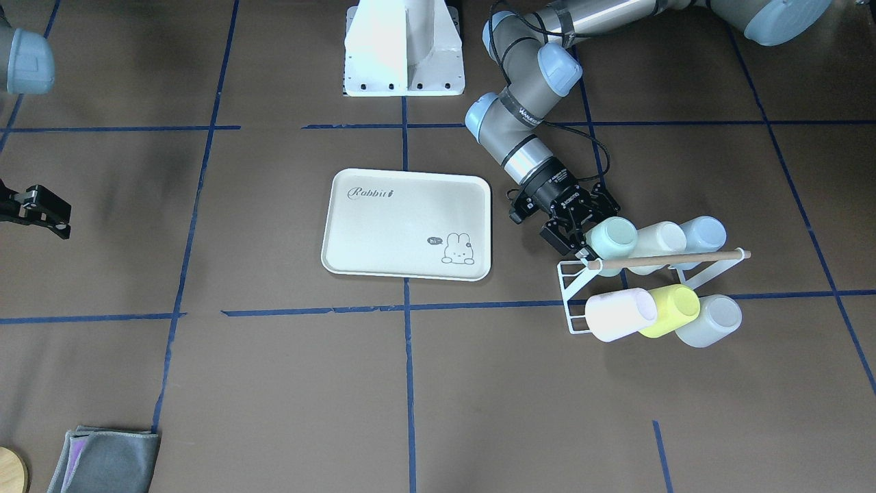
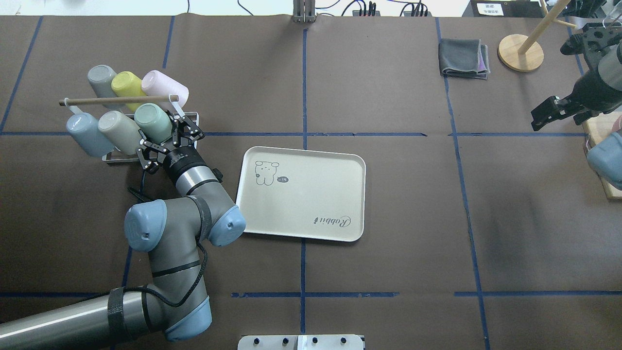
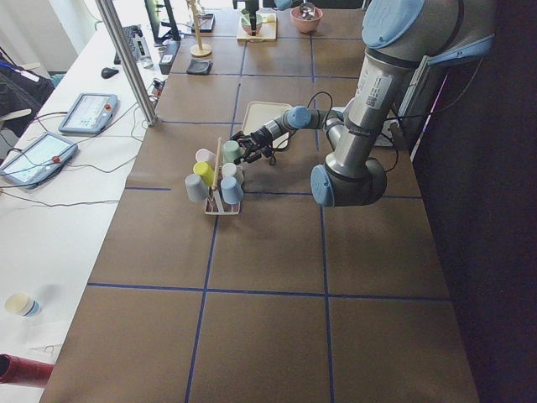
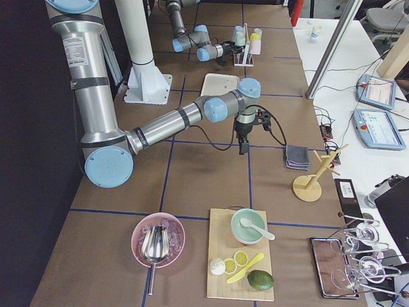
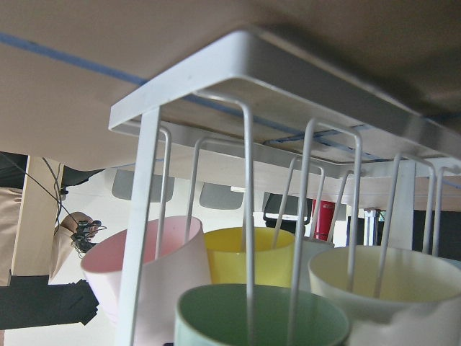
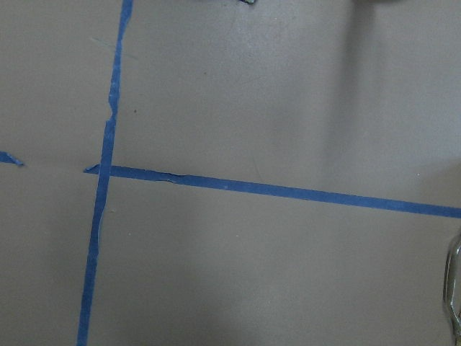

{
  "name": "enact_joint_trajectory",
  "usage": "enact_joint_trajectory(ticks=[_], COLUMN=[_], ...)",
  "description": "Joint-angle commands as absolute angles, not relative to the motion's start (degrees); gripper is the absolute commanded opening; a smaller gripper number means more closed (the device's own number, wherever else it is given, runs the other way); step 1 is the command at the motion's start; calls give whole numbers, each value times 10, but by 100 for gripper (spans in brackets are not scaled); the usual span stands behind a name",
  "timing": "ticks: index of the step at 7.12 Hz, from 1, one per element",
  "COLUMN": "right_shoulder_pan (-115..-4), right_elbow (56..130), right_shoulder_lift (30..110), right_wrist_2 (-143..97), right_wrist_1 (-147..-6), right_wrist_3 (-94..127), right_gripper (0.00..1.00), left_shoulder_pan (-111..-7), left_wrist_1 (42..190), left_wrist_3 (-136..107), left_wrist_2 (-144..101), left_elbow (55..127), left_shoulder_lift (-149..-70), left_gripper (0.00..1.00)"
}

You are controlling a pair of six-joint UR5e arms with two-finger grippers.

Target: Pick up and place green cup on tray

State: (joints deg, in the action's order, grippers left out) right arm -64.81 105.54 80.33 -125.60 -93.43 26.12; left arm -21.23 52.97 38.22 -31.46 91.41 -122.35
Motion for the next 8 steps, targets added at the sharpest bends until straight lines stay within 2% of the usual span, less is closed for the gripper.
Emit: enact_joint_trajectory(ticks=[1, 8], right_shoulder_pan=[-649, -653], right_elbow=[1056, 1056], right_shoulder_lift=[803, 803], right_wrist_2=[-1256, -1256], right_wrist_1=[-934, -934], right_wrist_3=[261, 261], right_gripper=[100, 100], left_shoulder_pan=[-213, -213], left_wrist_1=[528, 485], left_wrist_3=[383, 387], left_wrist_2=[-315, -315], left_elbow=[925, 983], left_shoulder_lift=[-1220, -1218], left_gripper=[49, 49])
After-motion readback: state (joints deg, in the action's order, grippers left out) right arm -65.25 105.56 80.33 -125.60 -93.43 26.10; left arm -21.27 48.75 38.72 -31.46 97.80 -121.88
